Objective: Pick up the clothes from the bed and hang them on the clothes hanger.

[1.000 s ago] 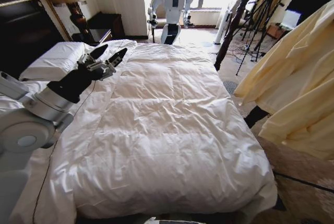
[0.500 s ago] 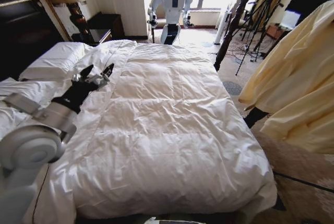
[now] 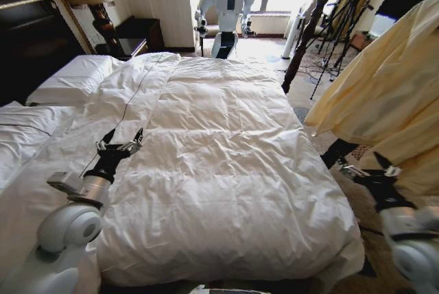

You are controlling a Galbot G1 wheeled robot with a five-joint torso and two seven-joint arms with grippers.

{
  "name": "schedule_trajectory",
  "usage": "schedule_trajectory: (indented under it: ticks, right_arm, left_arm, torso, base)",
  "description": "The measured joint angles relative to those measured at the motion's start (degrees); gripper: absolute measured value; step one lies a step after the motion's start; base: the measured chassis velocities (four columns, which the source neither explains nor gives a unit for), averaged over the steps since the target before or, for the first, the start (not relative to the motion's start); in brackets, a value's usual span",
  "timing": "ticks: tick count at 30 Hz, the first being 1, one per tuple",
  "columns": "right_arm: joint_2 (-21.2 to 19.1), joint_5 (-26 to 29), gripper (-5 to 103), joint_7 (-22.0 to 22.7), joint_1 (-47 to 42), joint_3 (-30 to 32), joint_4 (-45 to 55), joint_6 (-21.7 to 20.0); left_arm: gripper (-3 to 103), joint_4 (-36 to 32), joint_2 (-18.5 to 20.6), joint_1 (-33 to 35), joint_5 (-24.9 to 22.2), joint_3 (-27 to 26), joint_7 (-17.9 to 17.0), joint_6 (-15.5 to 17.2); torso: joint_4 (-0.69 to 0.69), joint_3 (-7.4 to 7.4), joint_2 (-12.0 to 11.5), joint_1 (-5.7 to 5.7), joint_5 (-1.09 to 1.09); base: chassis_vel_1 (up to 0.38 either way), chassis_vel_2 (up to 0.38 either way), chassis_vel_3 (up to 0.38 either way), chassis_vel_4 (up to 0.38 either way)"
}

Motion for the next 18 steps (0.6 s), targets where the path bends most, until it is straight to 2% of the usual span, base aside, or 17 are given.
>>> schedule_trajectory:
  ticks: [1, 2, 3, 4, 9, 14, 18]
  right_arm:
    - [1.25, -0.59, 100, 1.71, 2.62, -2.65, -0.45, -1.78]
    - [2.33, 0.1, 100, 1.82, 3.23, -2.7, 0.19, -4.4]
    - [2.33, 0.1, 100, 1.82, 3.23, -2.7, 0.19, -4.4]
    - [3.74, 1.57, 100, 1.42, 3.1, -1.89, 0.91, -6.43]
    - [8.24, 5.25, 100, -0.25, 1.35, 2.29, 0.96, -8.68]
    - [9.36, 7.7, 100, -1.76, 0.2, 4.57, 0.42, -8.46]
    - [7.93, 6.39, 100, -1.19, 2.67, 0.94, -1.53, -6.42]
  left_arm:
    - [100, 0.07, 0.84, -0.4, -0.04, 0.25, -0.29, 0.6]
    - [100, -0.46, 1.35, -0.35, -0.38, -0.03, -0.16, 1.02]
    - [100, -0.46, 1.35, -0.35, -0.38, -0.03, -0.16, 1.02]
    - [100, -0.91, 1.69, -0.23, -0.7, -0.29, 0.01, 1.12]
    - [100, -1.46, 1.37, -0.15, -0.95, -0.34, 0.77, 1.33]
    - [100, -1.15, 0.08, -0.68, -1.03, 1.55, 1.05, 0.84]
    - [100, -0.79, -2.07, -0.98, 0.7, 4.05, -0.07, 0.72]
  torso:
    - [0.03, 0.0, 0.0, 0.02, -0.01]
    - [0.03, 0.01, -0.01, 0.02, -0.08]
    - [0.03, 0.01, -0.01, 0.02, -0.08]
    - [0.01, 0.0, 0.0, 0.02, -0.06]
    - [-0.01, -0.01, 0.0, -0.01, -0.02]
    - [-0.01, -0.01, 0.0, 0.0, -0.05]
    - [-0.03, -0.01, 0.0, -0.02, 0.0]
  base:
    - [0.0, 0.0, 0.0, 0.0]
    - [0.0, 0.0, 0.0, 0.0]
    - [0.0, 0.0, 0.0, 0.0]
    - [0.0, 0.0, 0.0, 0.0]
    - [0.0, 0.0, 0.0, 0.0]
    - [0.0, 0.0, 0.0, 0.0]
    - [0.0, 0.0, 0.0, 0.0]
